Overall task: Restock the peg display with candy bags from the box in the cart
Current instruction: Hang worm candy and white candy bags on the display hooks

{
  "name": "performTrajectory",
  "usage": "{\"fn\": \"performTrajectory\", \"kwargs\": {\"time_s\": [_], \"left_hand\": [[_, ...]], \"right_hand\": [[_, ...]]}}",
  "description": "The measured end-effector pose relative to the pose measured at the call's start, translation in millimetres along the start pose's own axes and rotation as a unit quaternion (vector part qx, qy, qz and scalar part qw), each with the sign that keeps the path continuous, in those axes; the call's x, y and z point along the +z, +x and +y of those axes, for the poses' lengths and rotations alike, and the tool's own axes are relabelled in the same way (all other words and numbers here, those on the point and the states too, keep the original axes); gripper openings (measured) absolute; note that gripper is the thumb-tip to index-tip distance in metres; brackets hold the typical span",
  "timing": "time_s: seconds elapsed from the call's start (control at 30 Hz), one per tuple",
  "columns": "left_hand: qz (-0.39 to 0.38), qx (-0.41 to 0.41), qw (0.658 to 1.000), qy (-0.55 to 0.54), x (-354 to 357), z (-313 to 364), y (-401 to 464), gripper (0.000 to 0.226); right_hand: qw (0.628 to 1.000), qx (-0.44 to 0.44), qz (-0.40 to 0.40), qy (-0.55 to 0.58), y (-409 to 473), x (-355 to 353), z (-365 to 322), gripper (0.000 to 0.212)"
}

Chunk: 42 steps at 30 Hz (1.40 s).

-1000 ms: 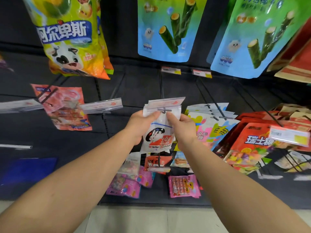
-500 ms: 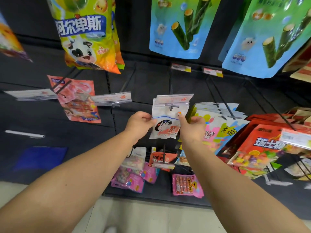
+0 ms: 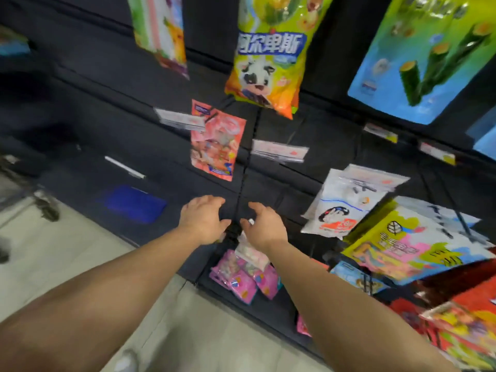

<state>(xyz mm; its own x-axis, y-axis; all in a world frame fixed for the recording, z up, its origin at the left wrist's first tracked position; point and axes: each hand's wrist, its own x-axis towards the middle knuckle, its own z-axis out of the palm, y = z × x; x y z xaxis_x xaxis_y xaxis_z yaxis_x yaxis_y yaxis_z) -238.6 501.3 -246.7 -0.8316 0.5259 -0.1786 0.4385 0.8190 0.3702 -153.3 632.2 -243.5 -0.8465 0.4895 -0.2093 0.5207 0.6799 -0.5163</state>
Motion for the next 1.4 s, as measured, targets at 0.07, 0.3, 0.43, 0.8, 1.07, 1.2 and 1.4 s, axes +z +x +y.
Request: {"fn": "performTrajectory", "kwargs": {"time_s": [0.07,0.3,0.43,0.8,1.07,1.2,1.4], "left_hand": [[0.012,-0.036,0.999,0.022,-18.2,-44.1,-7.9,0.066],[0.061,-0.204,0.975,0.057,-98.7,-246.1,-52.6,0.065],[0.085,-0.286,0.953,0.053,-157.9,-370.1,-97.3,0.062],[0.137,-0.428,0.893,0.027,-252.6,-580.8,-166.8,0.064],[0.15,-0.445,0.882,0.023,-287.3,-692.2,-116.9,0.064],[0.14,-0.457,0.878,0.017,-315.4,-749.9,-72.3,0.064],[0.152,-0.461,0.874,0.005,-371.9,-833.4,-2.1,0.066]], "right_hand": [[0.997,-0.041,-0.03,-0.057,6.3,17.2,-43.6,0.057],[0.965,-0.203,-0.087,-0.144,16.1,127.3,-257.0,0.058],[0.946,-0.264,-0.108,-0.154,4.3,203.3,-385.9,0.059],[0.9,-0.377,-0.162,-0.146,-14.6,337.2,-612.4,0.058],[0.886,-0.406,-0.182,-0.131,49.5,410.0,-711.4,0.054],[0.879,-0.407,-0.207,-0.14,106.1,440.6,-769.5,0.055],[0.882,-0.389,-0.201,-0.173,202.9,455.2,-857.2,0.051]]}}
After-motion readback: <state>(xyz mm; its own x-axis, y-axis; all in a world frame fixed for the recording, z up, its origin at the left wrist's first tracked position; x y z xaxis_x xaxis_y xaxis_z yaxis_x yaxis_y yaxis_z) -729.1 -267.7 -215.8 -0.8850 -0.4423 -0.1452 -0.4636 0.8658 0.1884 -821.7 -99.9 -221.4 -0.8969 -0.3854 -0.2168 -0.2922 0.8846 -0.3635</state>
